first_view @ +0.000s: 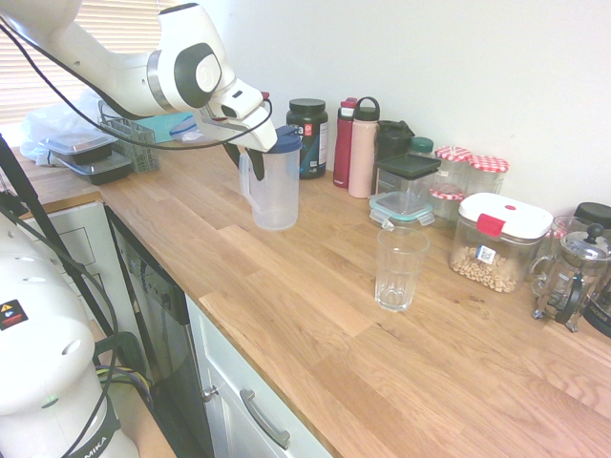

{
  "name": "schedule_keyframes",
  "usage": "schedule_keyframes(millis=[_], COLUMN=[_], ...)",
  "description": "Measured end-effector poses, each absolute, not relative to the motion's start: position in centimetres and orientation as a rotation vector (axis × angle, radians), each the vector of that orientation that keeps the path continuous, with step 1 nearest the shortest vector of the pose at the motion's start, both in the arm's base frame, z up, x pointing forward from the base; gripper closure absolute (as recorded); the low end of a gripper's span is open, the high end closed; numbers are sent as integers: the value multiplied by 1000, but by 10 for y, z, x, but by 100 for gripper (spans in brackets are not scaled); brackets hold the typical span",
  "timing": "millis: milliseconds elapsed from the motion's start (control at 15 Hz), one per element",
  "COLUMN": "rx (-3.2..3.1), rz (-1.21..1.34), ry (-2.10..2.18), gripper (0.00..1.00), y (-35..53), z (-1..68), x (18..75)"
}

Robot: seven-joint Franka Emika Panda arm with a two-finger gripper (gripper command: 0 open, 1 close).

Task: Pour me some water

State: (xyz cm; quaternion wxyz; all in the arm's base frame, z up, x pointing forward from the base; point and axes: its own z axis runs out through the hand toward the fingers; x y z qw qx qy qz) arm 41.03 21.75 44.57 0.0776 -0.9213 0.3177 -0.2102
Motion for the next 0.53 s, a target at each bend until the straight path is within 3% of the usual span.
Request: schedule_keyframes(millis=[533], rx=[-2750], rz=[-640], ry=[962], gripper=[100], y=[218], z=[444], x=[412])
